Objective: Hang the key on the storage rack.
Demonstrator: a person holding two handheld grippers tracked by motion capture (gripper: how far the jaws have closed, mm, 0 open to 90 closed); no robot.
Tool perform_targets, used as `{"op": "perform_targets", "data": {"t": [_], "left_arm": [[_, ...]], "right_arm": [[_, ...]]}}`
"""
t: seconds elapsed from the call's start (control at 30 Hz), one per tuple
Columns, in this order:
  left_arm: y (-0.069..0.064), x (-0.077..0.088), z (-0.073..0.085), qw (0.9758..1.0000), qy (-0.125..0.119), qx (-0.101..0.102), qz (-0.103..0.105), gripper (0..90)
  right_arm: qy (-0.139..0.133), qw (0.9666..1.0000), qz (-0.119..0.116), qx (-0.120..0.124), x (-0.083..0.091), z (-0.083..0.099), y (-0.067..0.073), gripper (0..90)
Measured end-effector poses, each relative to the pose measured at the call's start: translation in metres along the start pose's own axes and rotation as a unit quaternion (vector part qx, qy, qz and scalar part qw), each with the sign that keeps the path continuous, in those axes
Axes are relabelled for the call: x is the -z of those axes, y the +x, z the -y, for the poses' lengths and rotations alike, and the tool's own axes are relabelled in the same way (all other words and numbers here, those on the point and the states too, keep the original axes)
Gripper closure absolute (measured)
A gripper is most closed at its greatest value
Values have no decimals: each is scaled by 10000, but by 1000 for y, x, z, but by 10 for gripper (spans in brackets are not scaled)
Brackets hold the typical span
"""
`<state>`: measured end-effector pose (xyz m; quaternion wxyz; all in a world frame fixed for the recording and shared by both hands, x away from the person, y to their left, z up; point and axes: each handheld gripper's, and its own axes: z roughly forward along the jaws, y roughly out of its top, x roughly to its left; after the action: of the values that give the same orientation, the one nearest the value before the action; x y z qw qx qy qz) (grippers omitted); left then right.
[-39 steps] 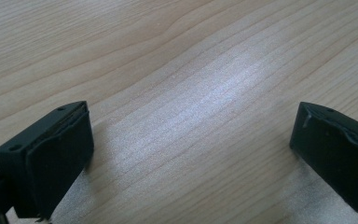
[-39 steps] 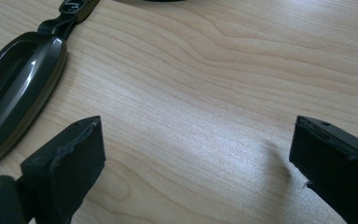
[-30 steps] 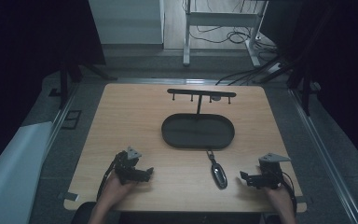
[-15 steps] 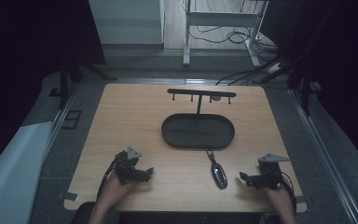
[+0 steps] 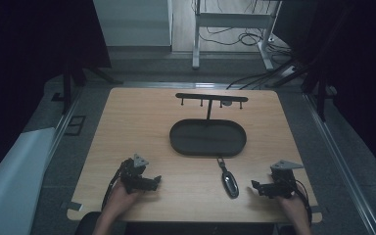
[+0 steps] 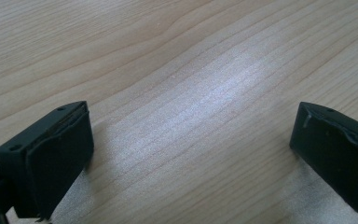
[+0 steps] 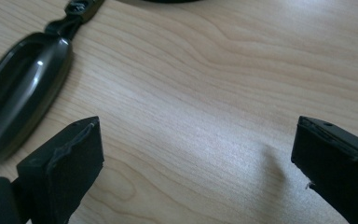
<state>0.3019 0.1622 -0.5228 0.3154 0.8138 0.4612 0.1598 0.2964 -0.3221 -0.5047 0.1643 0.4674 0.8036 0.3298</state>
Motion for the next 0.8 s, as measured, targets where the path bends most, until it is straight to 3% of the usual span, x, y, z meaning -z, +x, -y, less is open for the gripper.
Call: {"op": "perform_targets", "data": {"t": [0.27, 0.5, 0.8], "left_arm": [[0, 0, 0, 10000, -3, 3, 0, 0], [0, 0, 0, 10000, -4, 3, 1, 0], [0, 0, 0, 10000, -3, 2, 0, 0]], "right_arm": [[18, 9998, -179, -27, 5, -10, 6, 20], [288, 9988, -373, 109, -1, -14, 16, 20], [291, 9981, -493, 211, 2, -18, 20, 24]]}}
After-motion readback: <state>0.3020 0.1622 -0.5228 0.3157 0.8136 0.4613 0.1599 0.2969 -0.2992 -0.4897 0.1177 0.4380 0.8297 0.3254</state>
